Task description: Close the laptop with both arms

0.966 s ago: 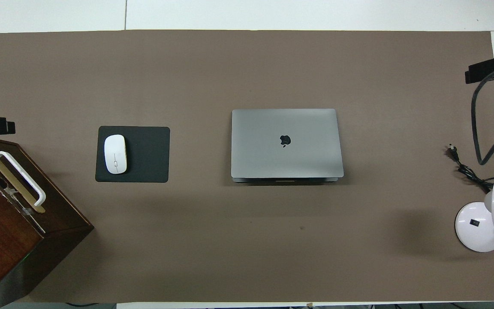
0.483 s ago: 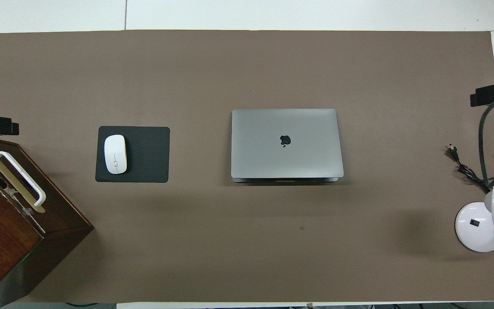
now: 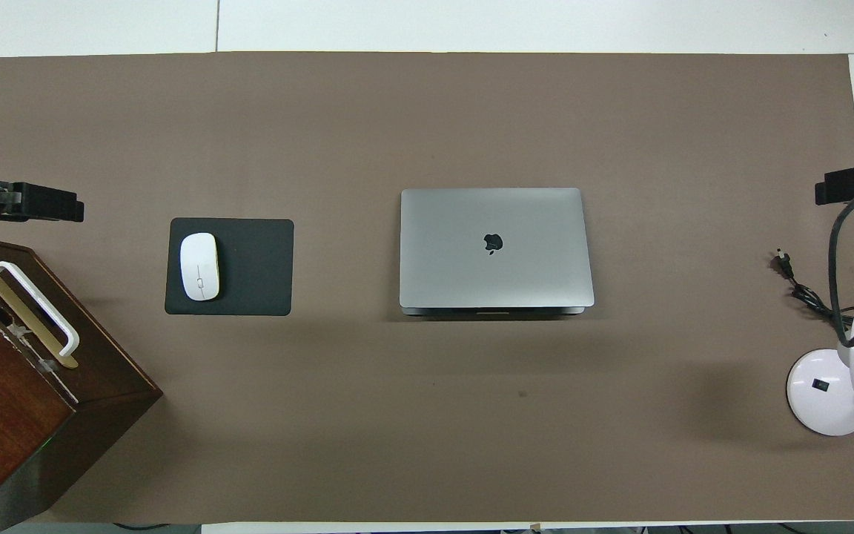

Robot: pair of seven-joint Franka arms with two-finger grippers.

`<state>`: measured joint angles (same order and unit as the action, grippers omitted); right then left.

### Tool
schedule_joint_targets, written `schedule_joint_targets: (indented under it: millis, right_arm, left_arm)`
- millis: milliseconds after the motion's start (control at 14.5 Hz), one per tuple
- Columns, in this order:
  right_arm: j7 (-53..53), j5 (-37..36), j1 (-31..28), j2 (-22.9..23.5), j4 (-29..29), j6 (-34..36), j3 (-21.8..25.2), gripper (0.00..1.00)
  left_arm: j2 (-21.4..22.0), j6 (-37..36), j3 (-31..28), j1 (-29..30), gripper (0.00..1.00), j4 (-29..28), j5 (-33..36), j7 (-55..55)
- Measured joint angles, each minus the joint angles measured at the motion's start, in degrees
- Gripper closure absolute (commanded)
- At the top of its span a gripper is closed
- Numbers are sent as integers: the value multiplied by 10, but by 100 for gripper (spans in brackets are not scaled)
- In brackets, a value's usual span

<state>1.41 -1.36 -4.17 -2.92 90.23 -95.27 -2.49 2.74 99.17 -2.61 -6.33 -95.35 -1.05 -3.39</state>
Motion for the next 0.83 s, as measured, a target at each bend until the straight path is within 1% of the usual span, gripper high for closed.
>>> schedule_joint_targets:
  millis: [483,828]
  right_arm:
    - [0,-1,0,-2,13,1,0,1]
    - [0,-1,0,-16,59,9,0,1]
  left_arm:
    - [-7,0,-9,0,0,4,0,0]
    - [-6,0,-10,1,0,6,0,0]
